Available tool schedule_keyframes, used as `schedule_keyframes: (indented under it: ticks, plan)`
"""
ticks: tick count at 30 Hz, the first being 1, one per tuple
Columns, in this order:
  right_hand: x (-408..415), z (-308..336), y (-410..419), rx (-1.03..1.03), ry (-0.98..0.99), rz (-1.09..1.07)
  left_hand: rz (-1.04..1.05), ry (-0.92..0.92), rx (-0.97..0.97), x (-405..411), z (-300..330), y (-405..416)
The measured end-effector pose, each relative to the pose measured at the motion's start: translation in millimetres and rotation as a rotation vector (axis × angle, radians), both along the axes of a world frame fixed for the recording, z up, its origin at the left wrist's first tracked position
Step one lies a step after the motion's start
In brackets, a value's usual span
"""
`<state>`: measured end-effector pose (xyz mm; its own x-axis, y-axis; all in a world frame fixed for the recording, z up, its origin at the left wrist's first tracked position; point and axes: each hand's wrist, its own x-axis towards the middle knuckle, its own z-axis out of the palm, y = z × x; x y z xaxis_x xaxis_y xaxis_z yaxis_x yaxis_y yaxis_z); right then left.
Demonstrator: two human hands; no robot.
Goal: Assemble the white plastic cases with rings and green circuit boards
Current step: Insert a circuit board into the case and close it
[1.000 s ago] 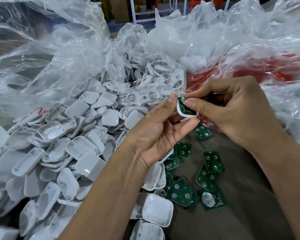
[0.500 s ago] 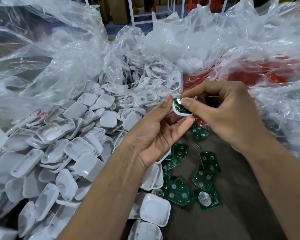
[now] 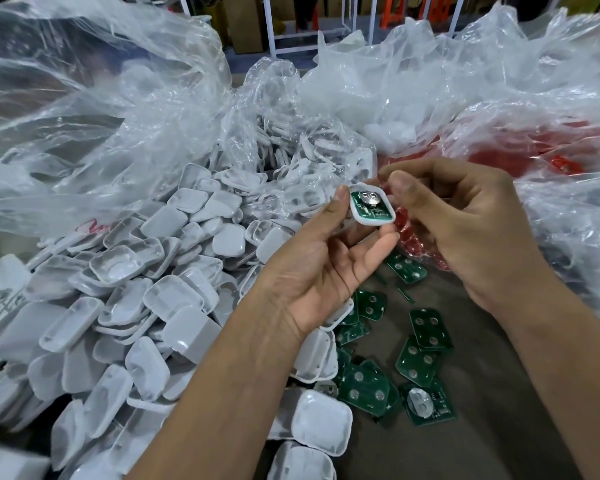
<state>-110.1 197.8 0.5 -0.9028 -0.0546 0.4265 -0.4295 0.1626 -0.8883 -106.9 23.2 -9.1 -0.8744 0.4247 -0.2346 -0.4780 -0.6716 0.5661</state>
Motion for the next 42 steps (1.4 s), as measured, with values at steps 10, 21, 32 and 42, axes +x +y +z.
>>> schedule_keyframes:
  ticks: [10, 21, 32, 42]
  plan:
    - [-51.1, 18.7, -43.2, 0.284, 0.104, -0.223, 0.332, 0.037, 0.298, -5.1, 11.2, -25.2]
    - [-122.0, 66.5, -115.6, 1.256, -0.007, 0.147, 0.431, 0.068, 0.287, -6.4, 12.1, -30.8]
    - [-111.4, 48.6, -84.5, 1.038, -0.005, 0.095, 0.439, 0.047, 0.321, -6.4, 13.4, -33.6]
    - [-61.8, 39.6, -64.6, 0.934, 0.016, 0.347, 0.487, 0.083, 0.382, -9.6, 17.4, -49.2]
